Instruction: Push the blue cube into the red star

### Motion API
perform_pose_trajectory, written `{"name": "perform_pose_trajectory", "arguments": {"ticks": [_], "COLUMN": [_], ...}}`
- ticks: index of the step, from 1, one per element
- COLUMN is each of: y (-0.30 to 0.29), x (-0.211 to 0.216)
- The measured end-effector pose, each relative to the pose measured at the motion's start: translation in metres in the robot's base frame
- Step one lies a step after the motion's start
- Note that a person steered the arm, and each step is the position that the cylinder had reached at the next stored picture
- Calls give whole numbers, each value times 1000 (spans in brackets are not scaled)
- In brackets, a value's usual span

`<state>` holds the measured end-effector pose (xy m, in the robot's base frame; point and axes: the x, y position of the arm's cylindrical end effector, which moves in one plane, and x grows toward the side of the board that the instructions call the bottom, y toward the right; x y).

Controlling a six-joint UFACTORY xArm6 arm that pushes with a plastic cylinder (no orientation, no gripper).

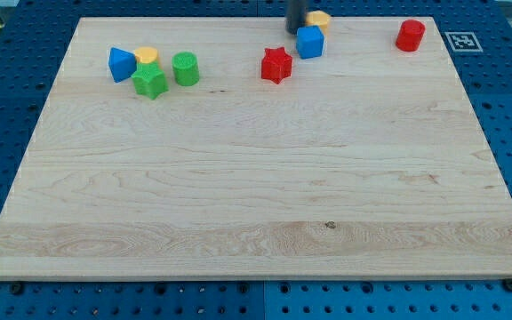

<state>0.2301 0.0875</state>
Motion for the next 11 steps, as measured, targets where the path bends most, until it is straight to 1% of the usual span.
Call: {"name": "perform_pose_trajectory", "arguments": {"ticks": [1,2,3,5,7,8,9,10,11], "y": [57,78,65,-4,-97,-110,-66,-13,-17], "x": [39,65,48,23,-6,-1,13,43,43]}}
